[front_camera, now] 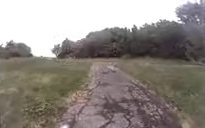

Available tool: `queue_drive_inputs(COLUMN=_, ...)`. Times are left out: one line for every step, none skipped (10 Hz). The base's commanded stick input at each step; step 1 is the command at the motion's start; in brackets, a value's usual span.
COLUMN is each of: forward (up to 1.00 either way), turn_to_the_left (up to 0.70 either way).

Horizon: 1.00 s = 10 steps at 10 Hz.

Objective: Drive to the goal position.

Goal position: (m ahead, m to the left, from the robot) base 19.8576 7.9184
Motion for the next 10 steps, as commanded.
queue_drive_inputs(forward=0.70, turn_to_the_left=0.00)
queue_drive_inputs(forward=0.70, turn_to_the_left=0.00)
queue_drive_inputs(forward=0.70, turn_to_the_left=-0.24)
queue_drive_inputs(forward=0.70, turn_to_the_left=-0.02)
queue_drive_inputs(forward=0.70, turn_to_the_left=0.00)
queue_drive_inputs(forward=0.70, turn_to_the_left=-0.17)
queue_drive_inputs(forward=0.70, turn_to_the_left=-0.30)
queue_drive_inputs(forward=0.70, turn_to_the_left=-0.22)
queue_drive_inputs(forward=0.70, turn_to_the_left=-0.12)
queue_drive_inputs(forward=0.70, turn_to_the_left=0.00)
